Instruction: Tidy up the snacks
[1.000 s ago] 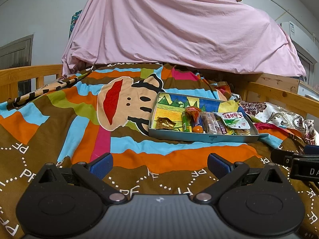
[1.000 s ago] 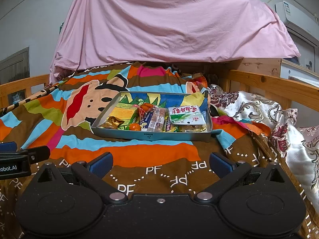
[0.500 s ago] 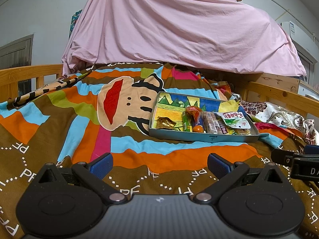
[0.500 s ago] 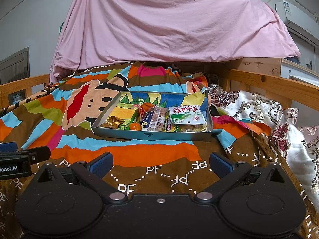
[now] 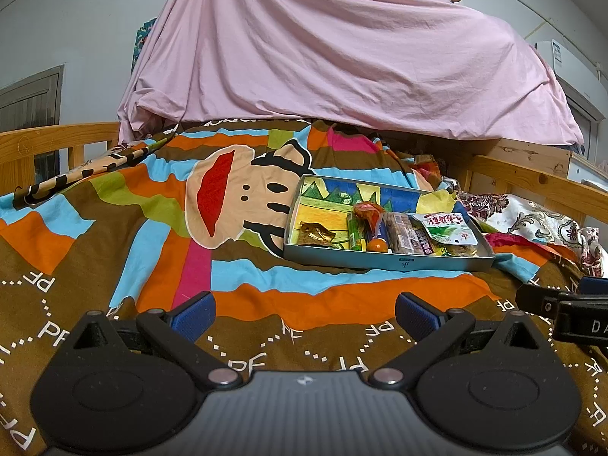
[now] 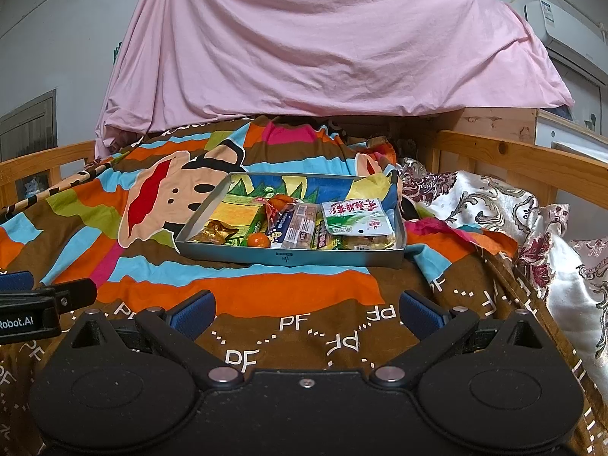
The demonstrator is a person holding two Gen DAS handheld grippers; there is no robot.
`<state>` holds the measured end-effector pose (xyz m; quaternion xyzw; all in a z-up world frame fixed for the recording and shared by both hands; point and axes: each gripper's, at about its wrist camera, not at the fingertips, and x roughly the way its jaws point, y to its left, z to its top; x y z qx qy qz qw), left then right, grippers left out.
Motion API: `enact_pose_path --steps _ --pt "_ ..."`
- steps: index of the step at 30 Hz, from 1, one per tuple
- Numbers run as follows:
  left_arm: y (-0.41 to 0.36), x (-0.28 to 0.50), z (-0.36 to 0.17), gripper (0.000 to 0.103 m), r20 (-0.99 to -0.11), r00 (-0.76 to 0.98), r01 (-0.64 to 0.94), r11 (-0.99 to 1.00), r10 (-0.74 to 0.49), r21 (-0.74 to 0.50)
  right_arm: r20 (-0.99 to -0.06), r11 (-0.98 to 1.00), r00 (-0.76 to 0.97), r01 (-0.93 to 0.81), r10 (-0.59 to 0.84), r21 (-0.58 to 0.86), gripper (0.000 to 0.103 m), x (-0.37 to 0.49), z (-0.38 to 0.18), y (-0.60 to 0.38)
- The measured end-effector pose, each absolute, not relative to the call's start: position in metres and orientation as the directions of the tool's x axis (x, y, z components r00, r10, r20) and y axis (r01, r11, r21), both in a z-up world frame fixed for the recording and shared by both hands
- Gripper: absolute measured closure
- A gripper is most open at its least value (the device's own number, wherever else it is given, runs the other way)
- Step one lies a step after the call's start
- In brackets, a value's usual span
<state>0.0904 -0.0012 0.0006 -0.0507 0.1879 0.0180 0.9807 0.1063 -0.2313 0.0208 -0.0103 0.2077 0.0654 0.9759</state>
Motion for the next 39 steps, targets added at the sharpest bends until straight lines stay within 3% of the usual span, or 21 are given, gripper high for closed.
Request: enact_pose_path --steps 39 --pt "-0.0002 0.0913 0.0011 0.0 -0.404 0.915 -0.063 0.992 0.013 -0.109 -0.408 0.991 0.904 -0.133 0.124 0.008 0.001 0.1066 0.0218 -0.2312"
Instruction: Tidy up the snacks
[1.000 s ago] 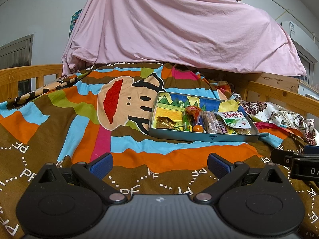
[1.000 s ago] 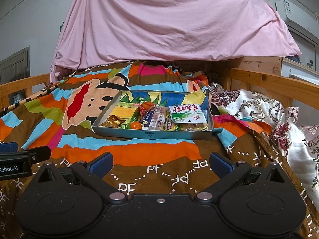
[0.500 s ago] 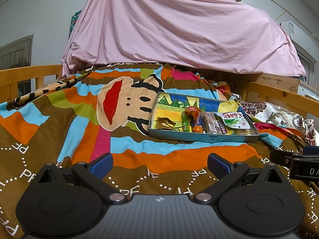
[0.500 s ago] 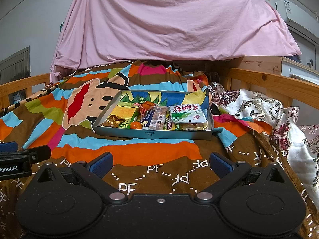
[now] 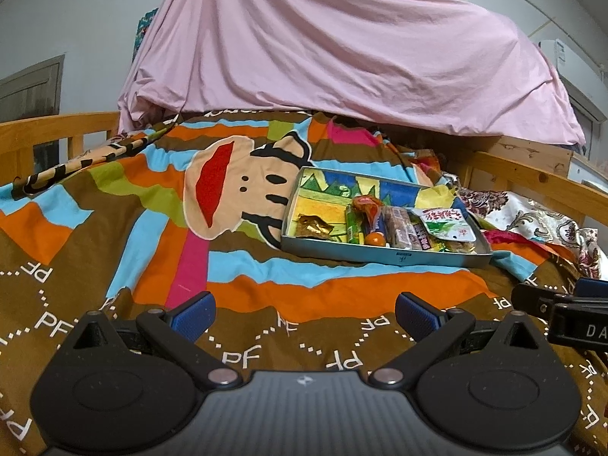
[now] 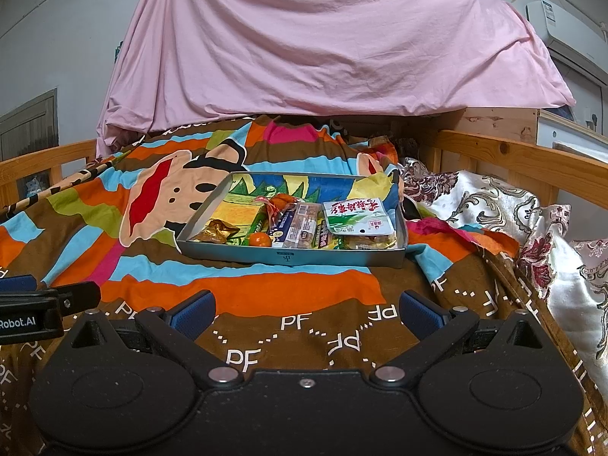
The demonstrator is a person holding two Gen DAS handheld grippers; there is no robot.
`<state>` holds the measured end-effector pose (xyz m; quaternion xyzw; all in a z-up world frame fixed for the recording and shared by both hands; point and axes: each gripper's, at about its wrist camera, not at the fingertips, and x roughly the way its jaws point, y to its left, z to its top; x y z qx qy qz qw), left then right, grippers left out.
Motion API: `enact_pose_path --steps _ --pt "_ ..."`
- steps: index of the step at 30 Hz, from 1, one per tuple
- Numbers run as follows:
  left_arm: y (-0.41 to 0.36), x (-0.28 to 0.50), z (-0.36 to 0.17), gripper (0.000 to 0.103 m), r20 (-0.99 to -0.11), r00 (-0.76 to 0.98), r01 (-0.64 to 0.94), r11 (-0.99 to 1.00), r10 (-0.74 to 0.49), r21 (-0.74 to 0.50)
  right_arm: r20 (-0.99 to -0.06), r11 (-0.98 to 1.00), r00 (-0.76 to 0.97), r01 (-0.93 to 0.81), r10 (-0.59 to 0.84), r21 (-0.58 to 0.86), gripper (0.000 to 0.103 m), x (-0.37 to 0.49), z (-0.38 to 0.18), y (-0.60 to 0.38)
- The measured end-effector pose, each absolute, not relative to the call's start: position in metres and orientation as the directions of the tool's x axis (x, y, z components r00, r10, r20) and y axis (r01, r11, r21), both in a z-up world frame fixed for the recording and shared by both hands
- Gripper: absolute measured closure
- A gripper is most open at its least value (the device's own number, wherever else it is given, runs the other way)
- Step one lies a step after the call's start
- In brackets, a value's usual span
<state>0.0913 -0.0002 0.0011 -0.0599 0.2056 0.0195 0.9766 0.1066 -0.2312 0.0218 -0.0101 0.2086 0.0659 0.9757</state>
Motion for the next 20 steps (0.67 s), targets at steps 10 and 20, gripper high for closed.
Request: enact_pose_path --steps 10,20 --pt "0.0046 0.0913 -0.0006 0.0 -0.411 0.911 -0.085 0.988 0.026 -0.126 -0.412 0.991 0.903 -0.135 0.126 0.006 0.001 0.1048 0.0196 -0.2285" --pt "0.0055 0.0923 -0.0017 0.0 -0.426 0.904 -0.088 0.989 0.027 -0.123 -0.423 0.99 0.896 -0.143 0.132 0.007 0.001 0.1051 0.0175 -0.2279"
